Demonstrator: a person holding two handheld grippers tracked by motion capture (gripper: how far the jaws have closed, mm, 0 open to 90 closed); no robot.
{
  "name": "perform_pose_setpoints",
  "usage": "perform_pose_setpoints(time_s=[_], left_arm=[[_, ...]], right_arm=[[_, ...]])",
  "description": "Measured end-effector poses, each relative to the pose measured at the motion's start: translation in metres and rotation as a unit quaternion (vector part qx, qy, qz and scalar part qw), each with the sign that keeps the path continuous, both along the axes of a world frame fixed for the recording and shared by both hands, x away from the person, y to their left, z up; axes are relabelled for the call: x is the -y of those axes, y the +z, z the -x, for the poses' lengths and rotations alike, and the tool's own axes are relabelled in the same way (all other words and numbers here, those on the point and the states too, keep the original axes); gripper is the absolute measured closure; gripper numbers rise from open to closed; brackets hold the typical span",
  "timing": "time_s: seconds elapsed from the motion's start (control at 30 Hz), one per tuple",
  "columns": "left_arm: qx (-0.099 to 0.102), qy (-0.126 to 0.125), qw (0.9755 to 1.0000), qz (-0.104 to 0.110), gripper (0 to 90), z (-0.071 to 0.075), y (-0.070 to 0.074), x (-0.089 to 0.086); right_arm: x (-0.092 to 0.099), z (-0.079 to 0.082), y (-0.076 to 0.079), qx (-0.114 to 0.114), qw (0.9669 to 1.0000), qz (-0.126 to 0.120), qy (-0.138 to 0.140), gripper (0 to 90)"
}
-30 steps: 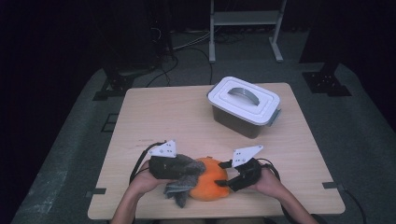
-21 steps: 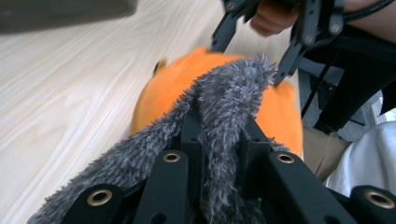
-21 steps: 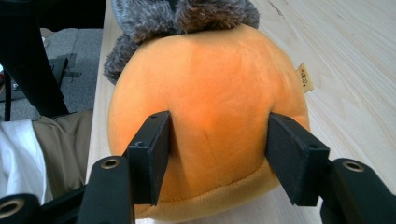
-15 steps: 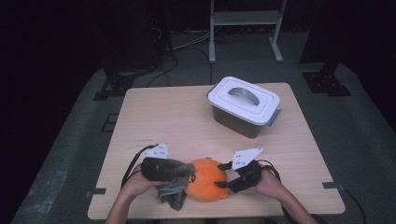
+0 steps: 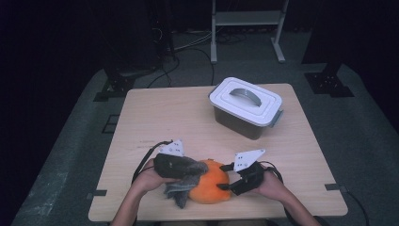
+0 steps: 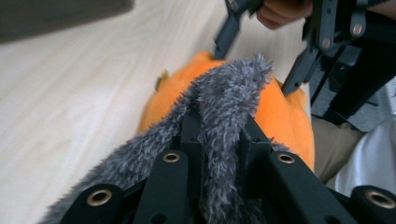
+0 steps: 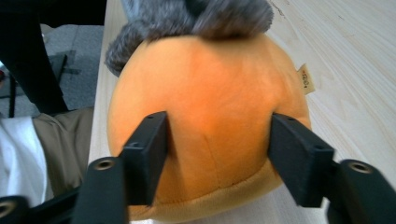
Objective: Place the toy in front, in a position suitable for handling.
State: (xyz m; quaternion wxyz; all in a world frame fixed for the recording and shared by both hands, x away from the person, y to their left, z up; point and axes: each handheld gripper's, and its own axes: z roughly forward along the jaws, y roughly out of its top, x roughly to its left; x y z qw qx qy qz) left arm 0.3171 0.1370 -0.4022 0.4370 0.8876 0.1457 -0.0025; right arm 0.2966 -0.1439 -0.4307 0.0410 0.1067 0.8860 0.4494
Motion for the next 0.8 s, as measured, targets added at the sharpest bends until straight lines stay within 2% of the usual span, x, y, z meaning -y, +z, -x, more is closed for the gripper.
perform_pose_setpoints(time_s=[0.07, 0.1, 0.13, 0.17, 0.3, 0.33, 0.37, 0.4, 0.43, 0.53, 0.57, 0.6, 0.67, 0.7, 0.73, 0.77, 0.8], left_arm=[[-0.002, 0.000, 1.0000, 0.003, 76.1, 0.002, -0.005, -0.001], [-0.004, 0.002, 1.0000, 0.009, 76.1, 0.003, -0.007, -0.002], [-0.005, 0.003, 0.9999, 0.011, 76.1, 0.004, -0.008, -0.004], [-0.007, 0.000, 0.9999, 0.013, 76.1, 0.005, -0.009, -0.004], [-0.002, -0.008, 0.9999, 0.010, 76.1, 0.006, -0.008, -0.004], [-0.001, -0.013, 0.9999, 0.011, 76.0, 0.006, -0.008, -0.003], [-0.004, -0.016, 0.9998, 0.014, 75.8, 0.006, -0.009, -0.003], [-0.004, -0.016, 0.9998, 0.014, 75.8, 0.006, -0.009, -0.003], [-0.005, -0.016, 0.9997, 0.015, 75.8, 0.006, -0.009, -0.003], [0.004, -0.010, 0.9999, 0.014, 75.9, 0.006, -0.007, -0.002], [0.006, -0.002, 0.9998, 0.017, 76.0, 0.005, -0.004, -0.002], [0.006, -0.002, 0.9998, 0.017, 76.1, 0.005, -0.004, -0.002], [0.010, -0.001, 0.9998, 0.020, 76.1, 0.002, 0.002, -0.002], [0.014, 0.002, 0.9997, 0.022, 76.2, 0.001, 0.005, -0.002], [0.019, 0.003, 0.9996, 0.023, 76.2, 0.001, 0.009, -0.001], [0.026, 0.000, 0.9992, 0.029, 76.1, 0.000, 0.016, 0.002], [0.026, 0.000, 0.9992, 0.029, 76.2, 0.000, 0.016, 0.002]], right_arm=[[0.001, -0.002, 0.001, -0.003, 1.0000, -0.002, -0.005, 29.7], [0.002, -0.003, 0.002, -0.012, 0.9998, -0.011, -0.013, 27.2], [0.003, -0.005, 0.003, -0.014, 0.9996, -0.015, -0.019, 23.5], [0.003, -0.009, 0.005, -0.005, 0.9993, -0.012, -0.035, 16.1], [0.004, -0.014, 0.004, -0.016, 0.9991, -0.015, -0.035, 16.1], [0.003, -0.015, 0.003, -0.023, 0.9992, -0.014, -0.031, 16.1], [0.000, -0.017, -0.003, -0.040, 0.9989, -0.011, -0.024, 16.1], [0.000, -0.017, -0.003, -0.040, 0.9989, -0.011, -0.024, 16.1], [-0.002, -0.018, -0.006, -0.052, 0.9983, -0.012, -0.022, 16.1], [-0.005, -0.022, -0.013, -0.080, 0.9963, -0.020, -0.023, 19.2], [-0.004, -0.022, -0.009, -0.078, 0.9964, -0.018, -0.028, 31.6], [-0.004, -0.022, -0.009, -0.078, 0.9964, -0.018, -0.028, 31.6], [-0.005, -0.017, -0.001, -0.046, 0.9986, -0.007, -0.024, 41.1], [-0.005, -0.012, 0.007, -0.013, 0.9996, -0.002, -0.026, 44.6], [-0.005, -0.012, 0.007, -0.013, 0.9996, -0.002, -0.026, 44.6], [-0.004, -0.011, 0.013, 0.016, 0.9994, -0.002, -0.030, 46.2], [-0.004, -0.011, 0.013, 0.016, 0.9994, -0.002, -0.030, 46.2]])
